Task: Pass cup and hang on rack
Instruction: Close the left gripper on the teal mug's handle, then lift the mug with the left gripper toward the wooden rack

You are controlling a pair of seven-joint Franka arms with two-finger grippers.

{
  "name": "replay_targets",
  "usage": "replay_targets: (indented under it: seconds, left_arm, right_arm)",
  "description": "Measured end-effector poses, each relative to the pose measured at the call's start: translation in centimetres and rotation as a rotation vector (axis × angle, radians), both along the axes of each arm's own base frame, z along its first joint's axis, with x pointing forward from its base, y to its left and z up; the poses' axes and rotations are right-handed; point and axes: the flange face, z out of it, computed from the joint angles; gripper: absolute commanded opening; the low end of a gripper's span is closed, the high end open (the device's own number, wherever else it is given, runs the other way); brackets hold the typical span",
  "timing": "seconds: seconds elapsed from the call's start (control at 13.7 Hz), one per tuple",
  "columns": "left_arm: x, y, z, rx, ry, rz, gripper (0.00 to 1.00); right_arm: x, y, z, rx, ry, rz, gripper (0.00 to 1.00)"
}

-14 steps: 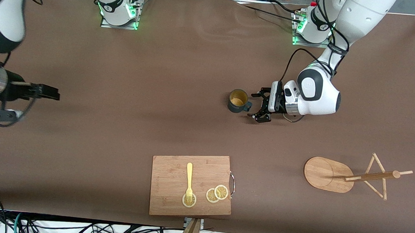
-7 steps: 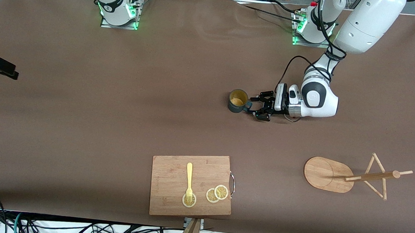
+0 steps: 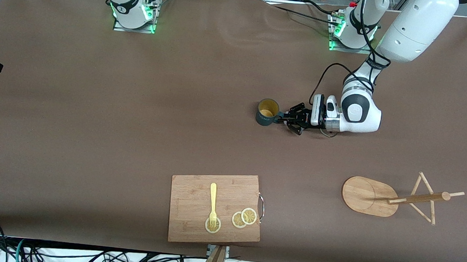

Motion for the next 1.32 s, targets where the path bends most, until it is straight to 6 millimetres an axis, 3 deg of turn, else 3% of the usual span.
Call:
replay_targets:
  seconds: [0.29,0.66,0.95,1.32]
  left_arm:
    - [0.0,0.5,0.8,-0.123,0.099,0.016,0.0]
    - [2.5,6.1,5.4,-0.279,0.468,0.171,0.0]
    - [3.3,12.5,7.1,-0.367,0.843,0.309,0.0]
    - [1.4,23.7,6.3,-0.479,1.184,0.45,0.0]
  right_arm:
    - [-0.3,0.3,-0.7,-0.002,0.021,0.071,1.0]
    - [-0.4,1.1,-1.4,0.004,0.039,0.11,1.0]
    - [-0.4,1.2,-1.7,0.004,0.047,0.119,1.0]
    - [-0.3,1.4,-1.8,0.004,0.046,0.122,1.0]
